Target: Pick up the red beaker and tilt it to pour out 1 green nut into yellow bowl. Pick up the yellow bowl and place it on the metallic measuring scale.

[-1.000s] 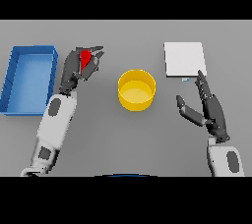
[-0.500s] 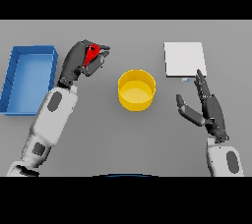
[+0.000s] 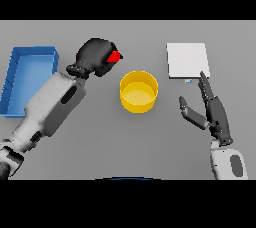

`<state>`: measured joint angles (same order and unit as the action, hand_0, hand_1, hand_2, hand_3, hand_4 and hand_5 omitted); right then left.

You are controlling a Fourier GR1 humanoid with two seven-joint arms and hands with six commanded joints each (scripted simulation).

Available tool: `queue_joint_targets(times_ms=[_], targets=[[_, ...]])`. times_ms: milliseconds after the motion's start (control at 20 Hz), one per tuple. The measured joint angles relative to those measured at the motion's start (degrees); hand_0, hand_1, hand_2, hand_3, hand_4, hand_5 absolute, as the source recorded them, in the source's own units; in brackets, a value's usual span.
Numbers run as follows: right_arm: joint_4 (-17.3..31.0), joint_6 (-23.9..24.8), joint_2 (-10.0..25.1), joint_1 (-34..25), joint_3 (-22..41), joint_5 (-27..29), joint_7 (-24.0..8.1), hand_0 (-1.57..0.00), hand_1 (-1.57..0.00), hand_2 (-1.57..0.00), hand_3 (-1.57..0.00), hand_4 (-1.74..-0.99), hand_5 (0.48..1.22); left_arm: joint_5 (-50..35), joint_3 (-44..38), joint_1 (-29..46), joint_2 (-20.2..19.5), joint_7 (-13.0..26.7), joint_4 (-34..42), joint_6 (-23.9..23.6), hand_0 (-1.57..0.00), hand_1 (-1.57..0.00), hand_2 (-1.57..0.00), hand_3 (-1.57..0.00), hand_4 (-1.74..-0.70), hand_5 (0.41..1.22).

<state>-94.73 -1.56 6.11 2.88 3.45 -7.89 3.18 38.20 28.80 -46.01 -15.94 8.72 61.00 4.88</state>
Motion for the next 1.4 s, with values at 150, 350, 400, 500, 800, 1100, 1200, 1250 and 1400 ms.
queue_joint_targets(times_ms=[150,350,400,500,800,1100,1200,1250,1400], targets=[[0.6,-0.1,-0.4,0.1,-0.4,0.7,-0.3,0.0,0.0,0.0,0.0,-1.284,0.678,2.8,4.7,-4.2,-0.8,0.5,-2.7,5.4,-1.57,-1.57,-1.57,-1.57,-1.61,1.208],[0.7,0.0,-1.8,-0.3,-0.8,2.4,-1.3,0.0,0.0,0.0,0.0,-1.283,0.644,6.2,11.0,-9.5,-1.4,1.4,-4.7,12.3,-1.57,-1.57,-1.57,-1.33,-1.68,1.216],[0.5,-0.4,-2.0,0.0,-0.7,3.0,-1.2,0.0,0.0,0.0,0.0,-1.292,0.635,7.1,12.5,-10.7,-1.7,1.6,-5.4,13.9,-1.57,-1.57,-1.57,-1.31,-1.68,1.217],[0.3,-0.5,-2.0,0.8,-0.9,3.2,-0.9,0.0,0.0,0.0,0.0,-1.303,0.619,8.9,15.7,-13.1,-1.3,2.2,-6.4,16.5,-1.57,-1.57,-1.57,-1.27,-1.7,1.218],[0.4,-1.0,-2.2,0.8,-1.1,4.1,-0.1,0.0,0.0,0.0,0.0,-1.3,0.601,12.9,23.6,-19.3,-0.3,-1.3,-10.0,19.1,-1.57,-1.57,-1.57,-1.42,-1.73,1.22],[2.0,-0.9,-1.5,0.0,-1.6,3.5,-0.7,0.0,0.0,0.0,0.0,-1.29,0.604,16.8,30.8,-23.7,1.0,-2.8,-12.4,18.7,-1.57,-1.57,-1.57,-1.53,-1.74,1.221],[1.8,-0.4,-1.6,-0.5,-1.8,3.5,-1.4,0.0,0.0,0.0,0.0,-1.283,0.602,18.5,33.9,-24.7,1.8,-2.5,-13.6,19.0,-1.57,-1.57,-1.57,-1.55,-1.74,1.221],[1.5,0.0,-1.7,-0.1,-1.5,2.9,-0.8,0.0,0.0,0.0,0.0,-1.285,0.605,19.3,35.5,-25.8,1.4,-3.7,-13.3,19.9,-1.57,-1.57,-1.57,-1.55,-1.74,1.221],[1.3,0.0,-1.2,-0.5,-1.7,2.9,-1.5,0.0,0.0,0.0,0.0,-1.289,0.604,20.2,39.0,-27.8,2.7,-5.6,-14.3,21.3,-1.57,-1.57,-1.57,-1.56,-1.74,1.221]])
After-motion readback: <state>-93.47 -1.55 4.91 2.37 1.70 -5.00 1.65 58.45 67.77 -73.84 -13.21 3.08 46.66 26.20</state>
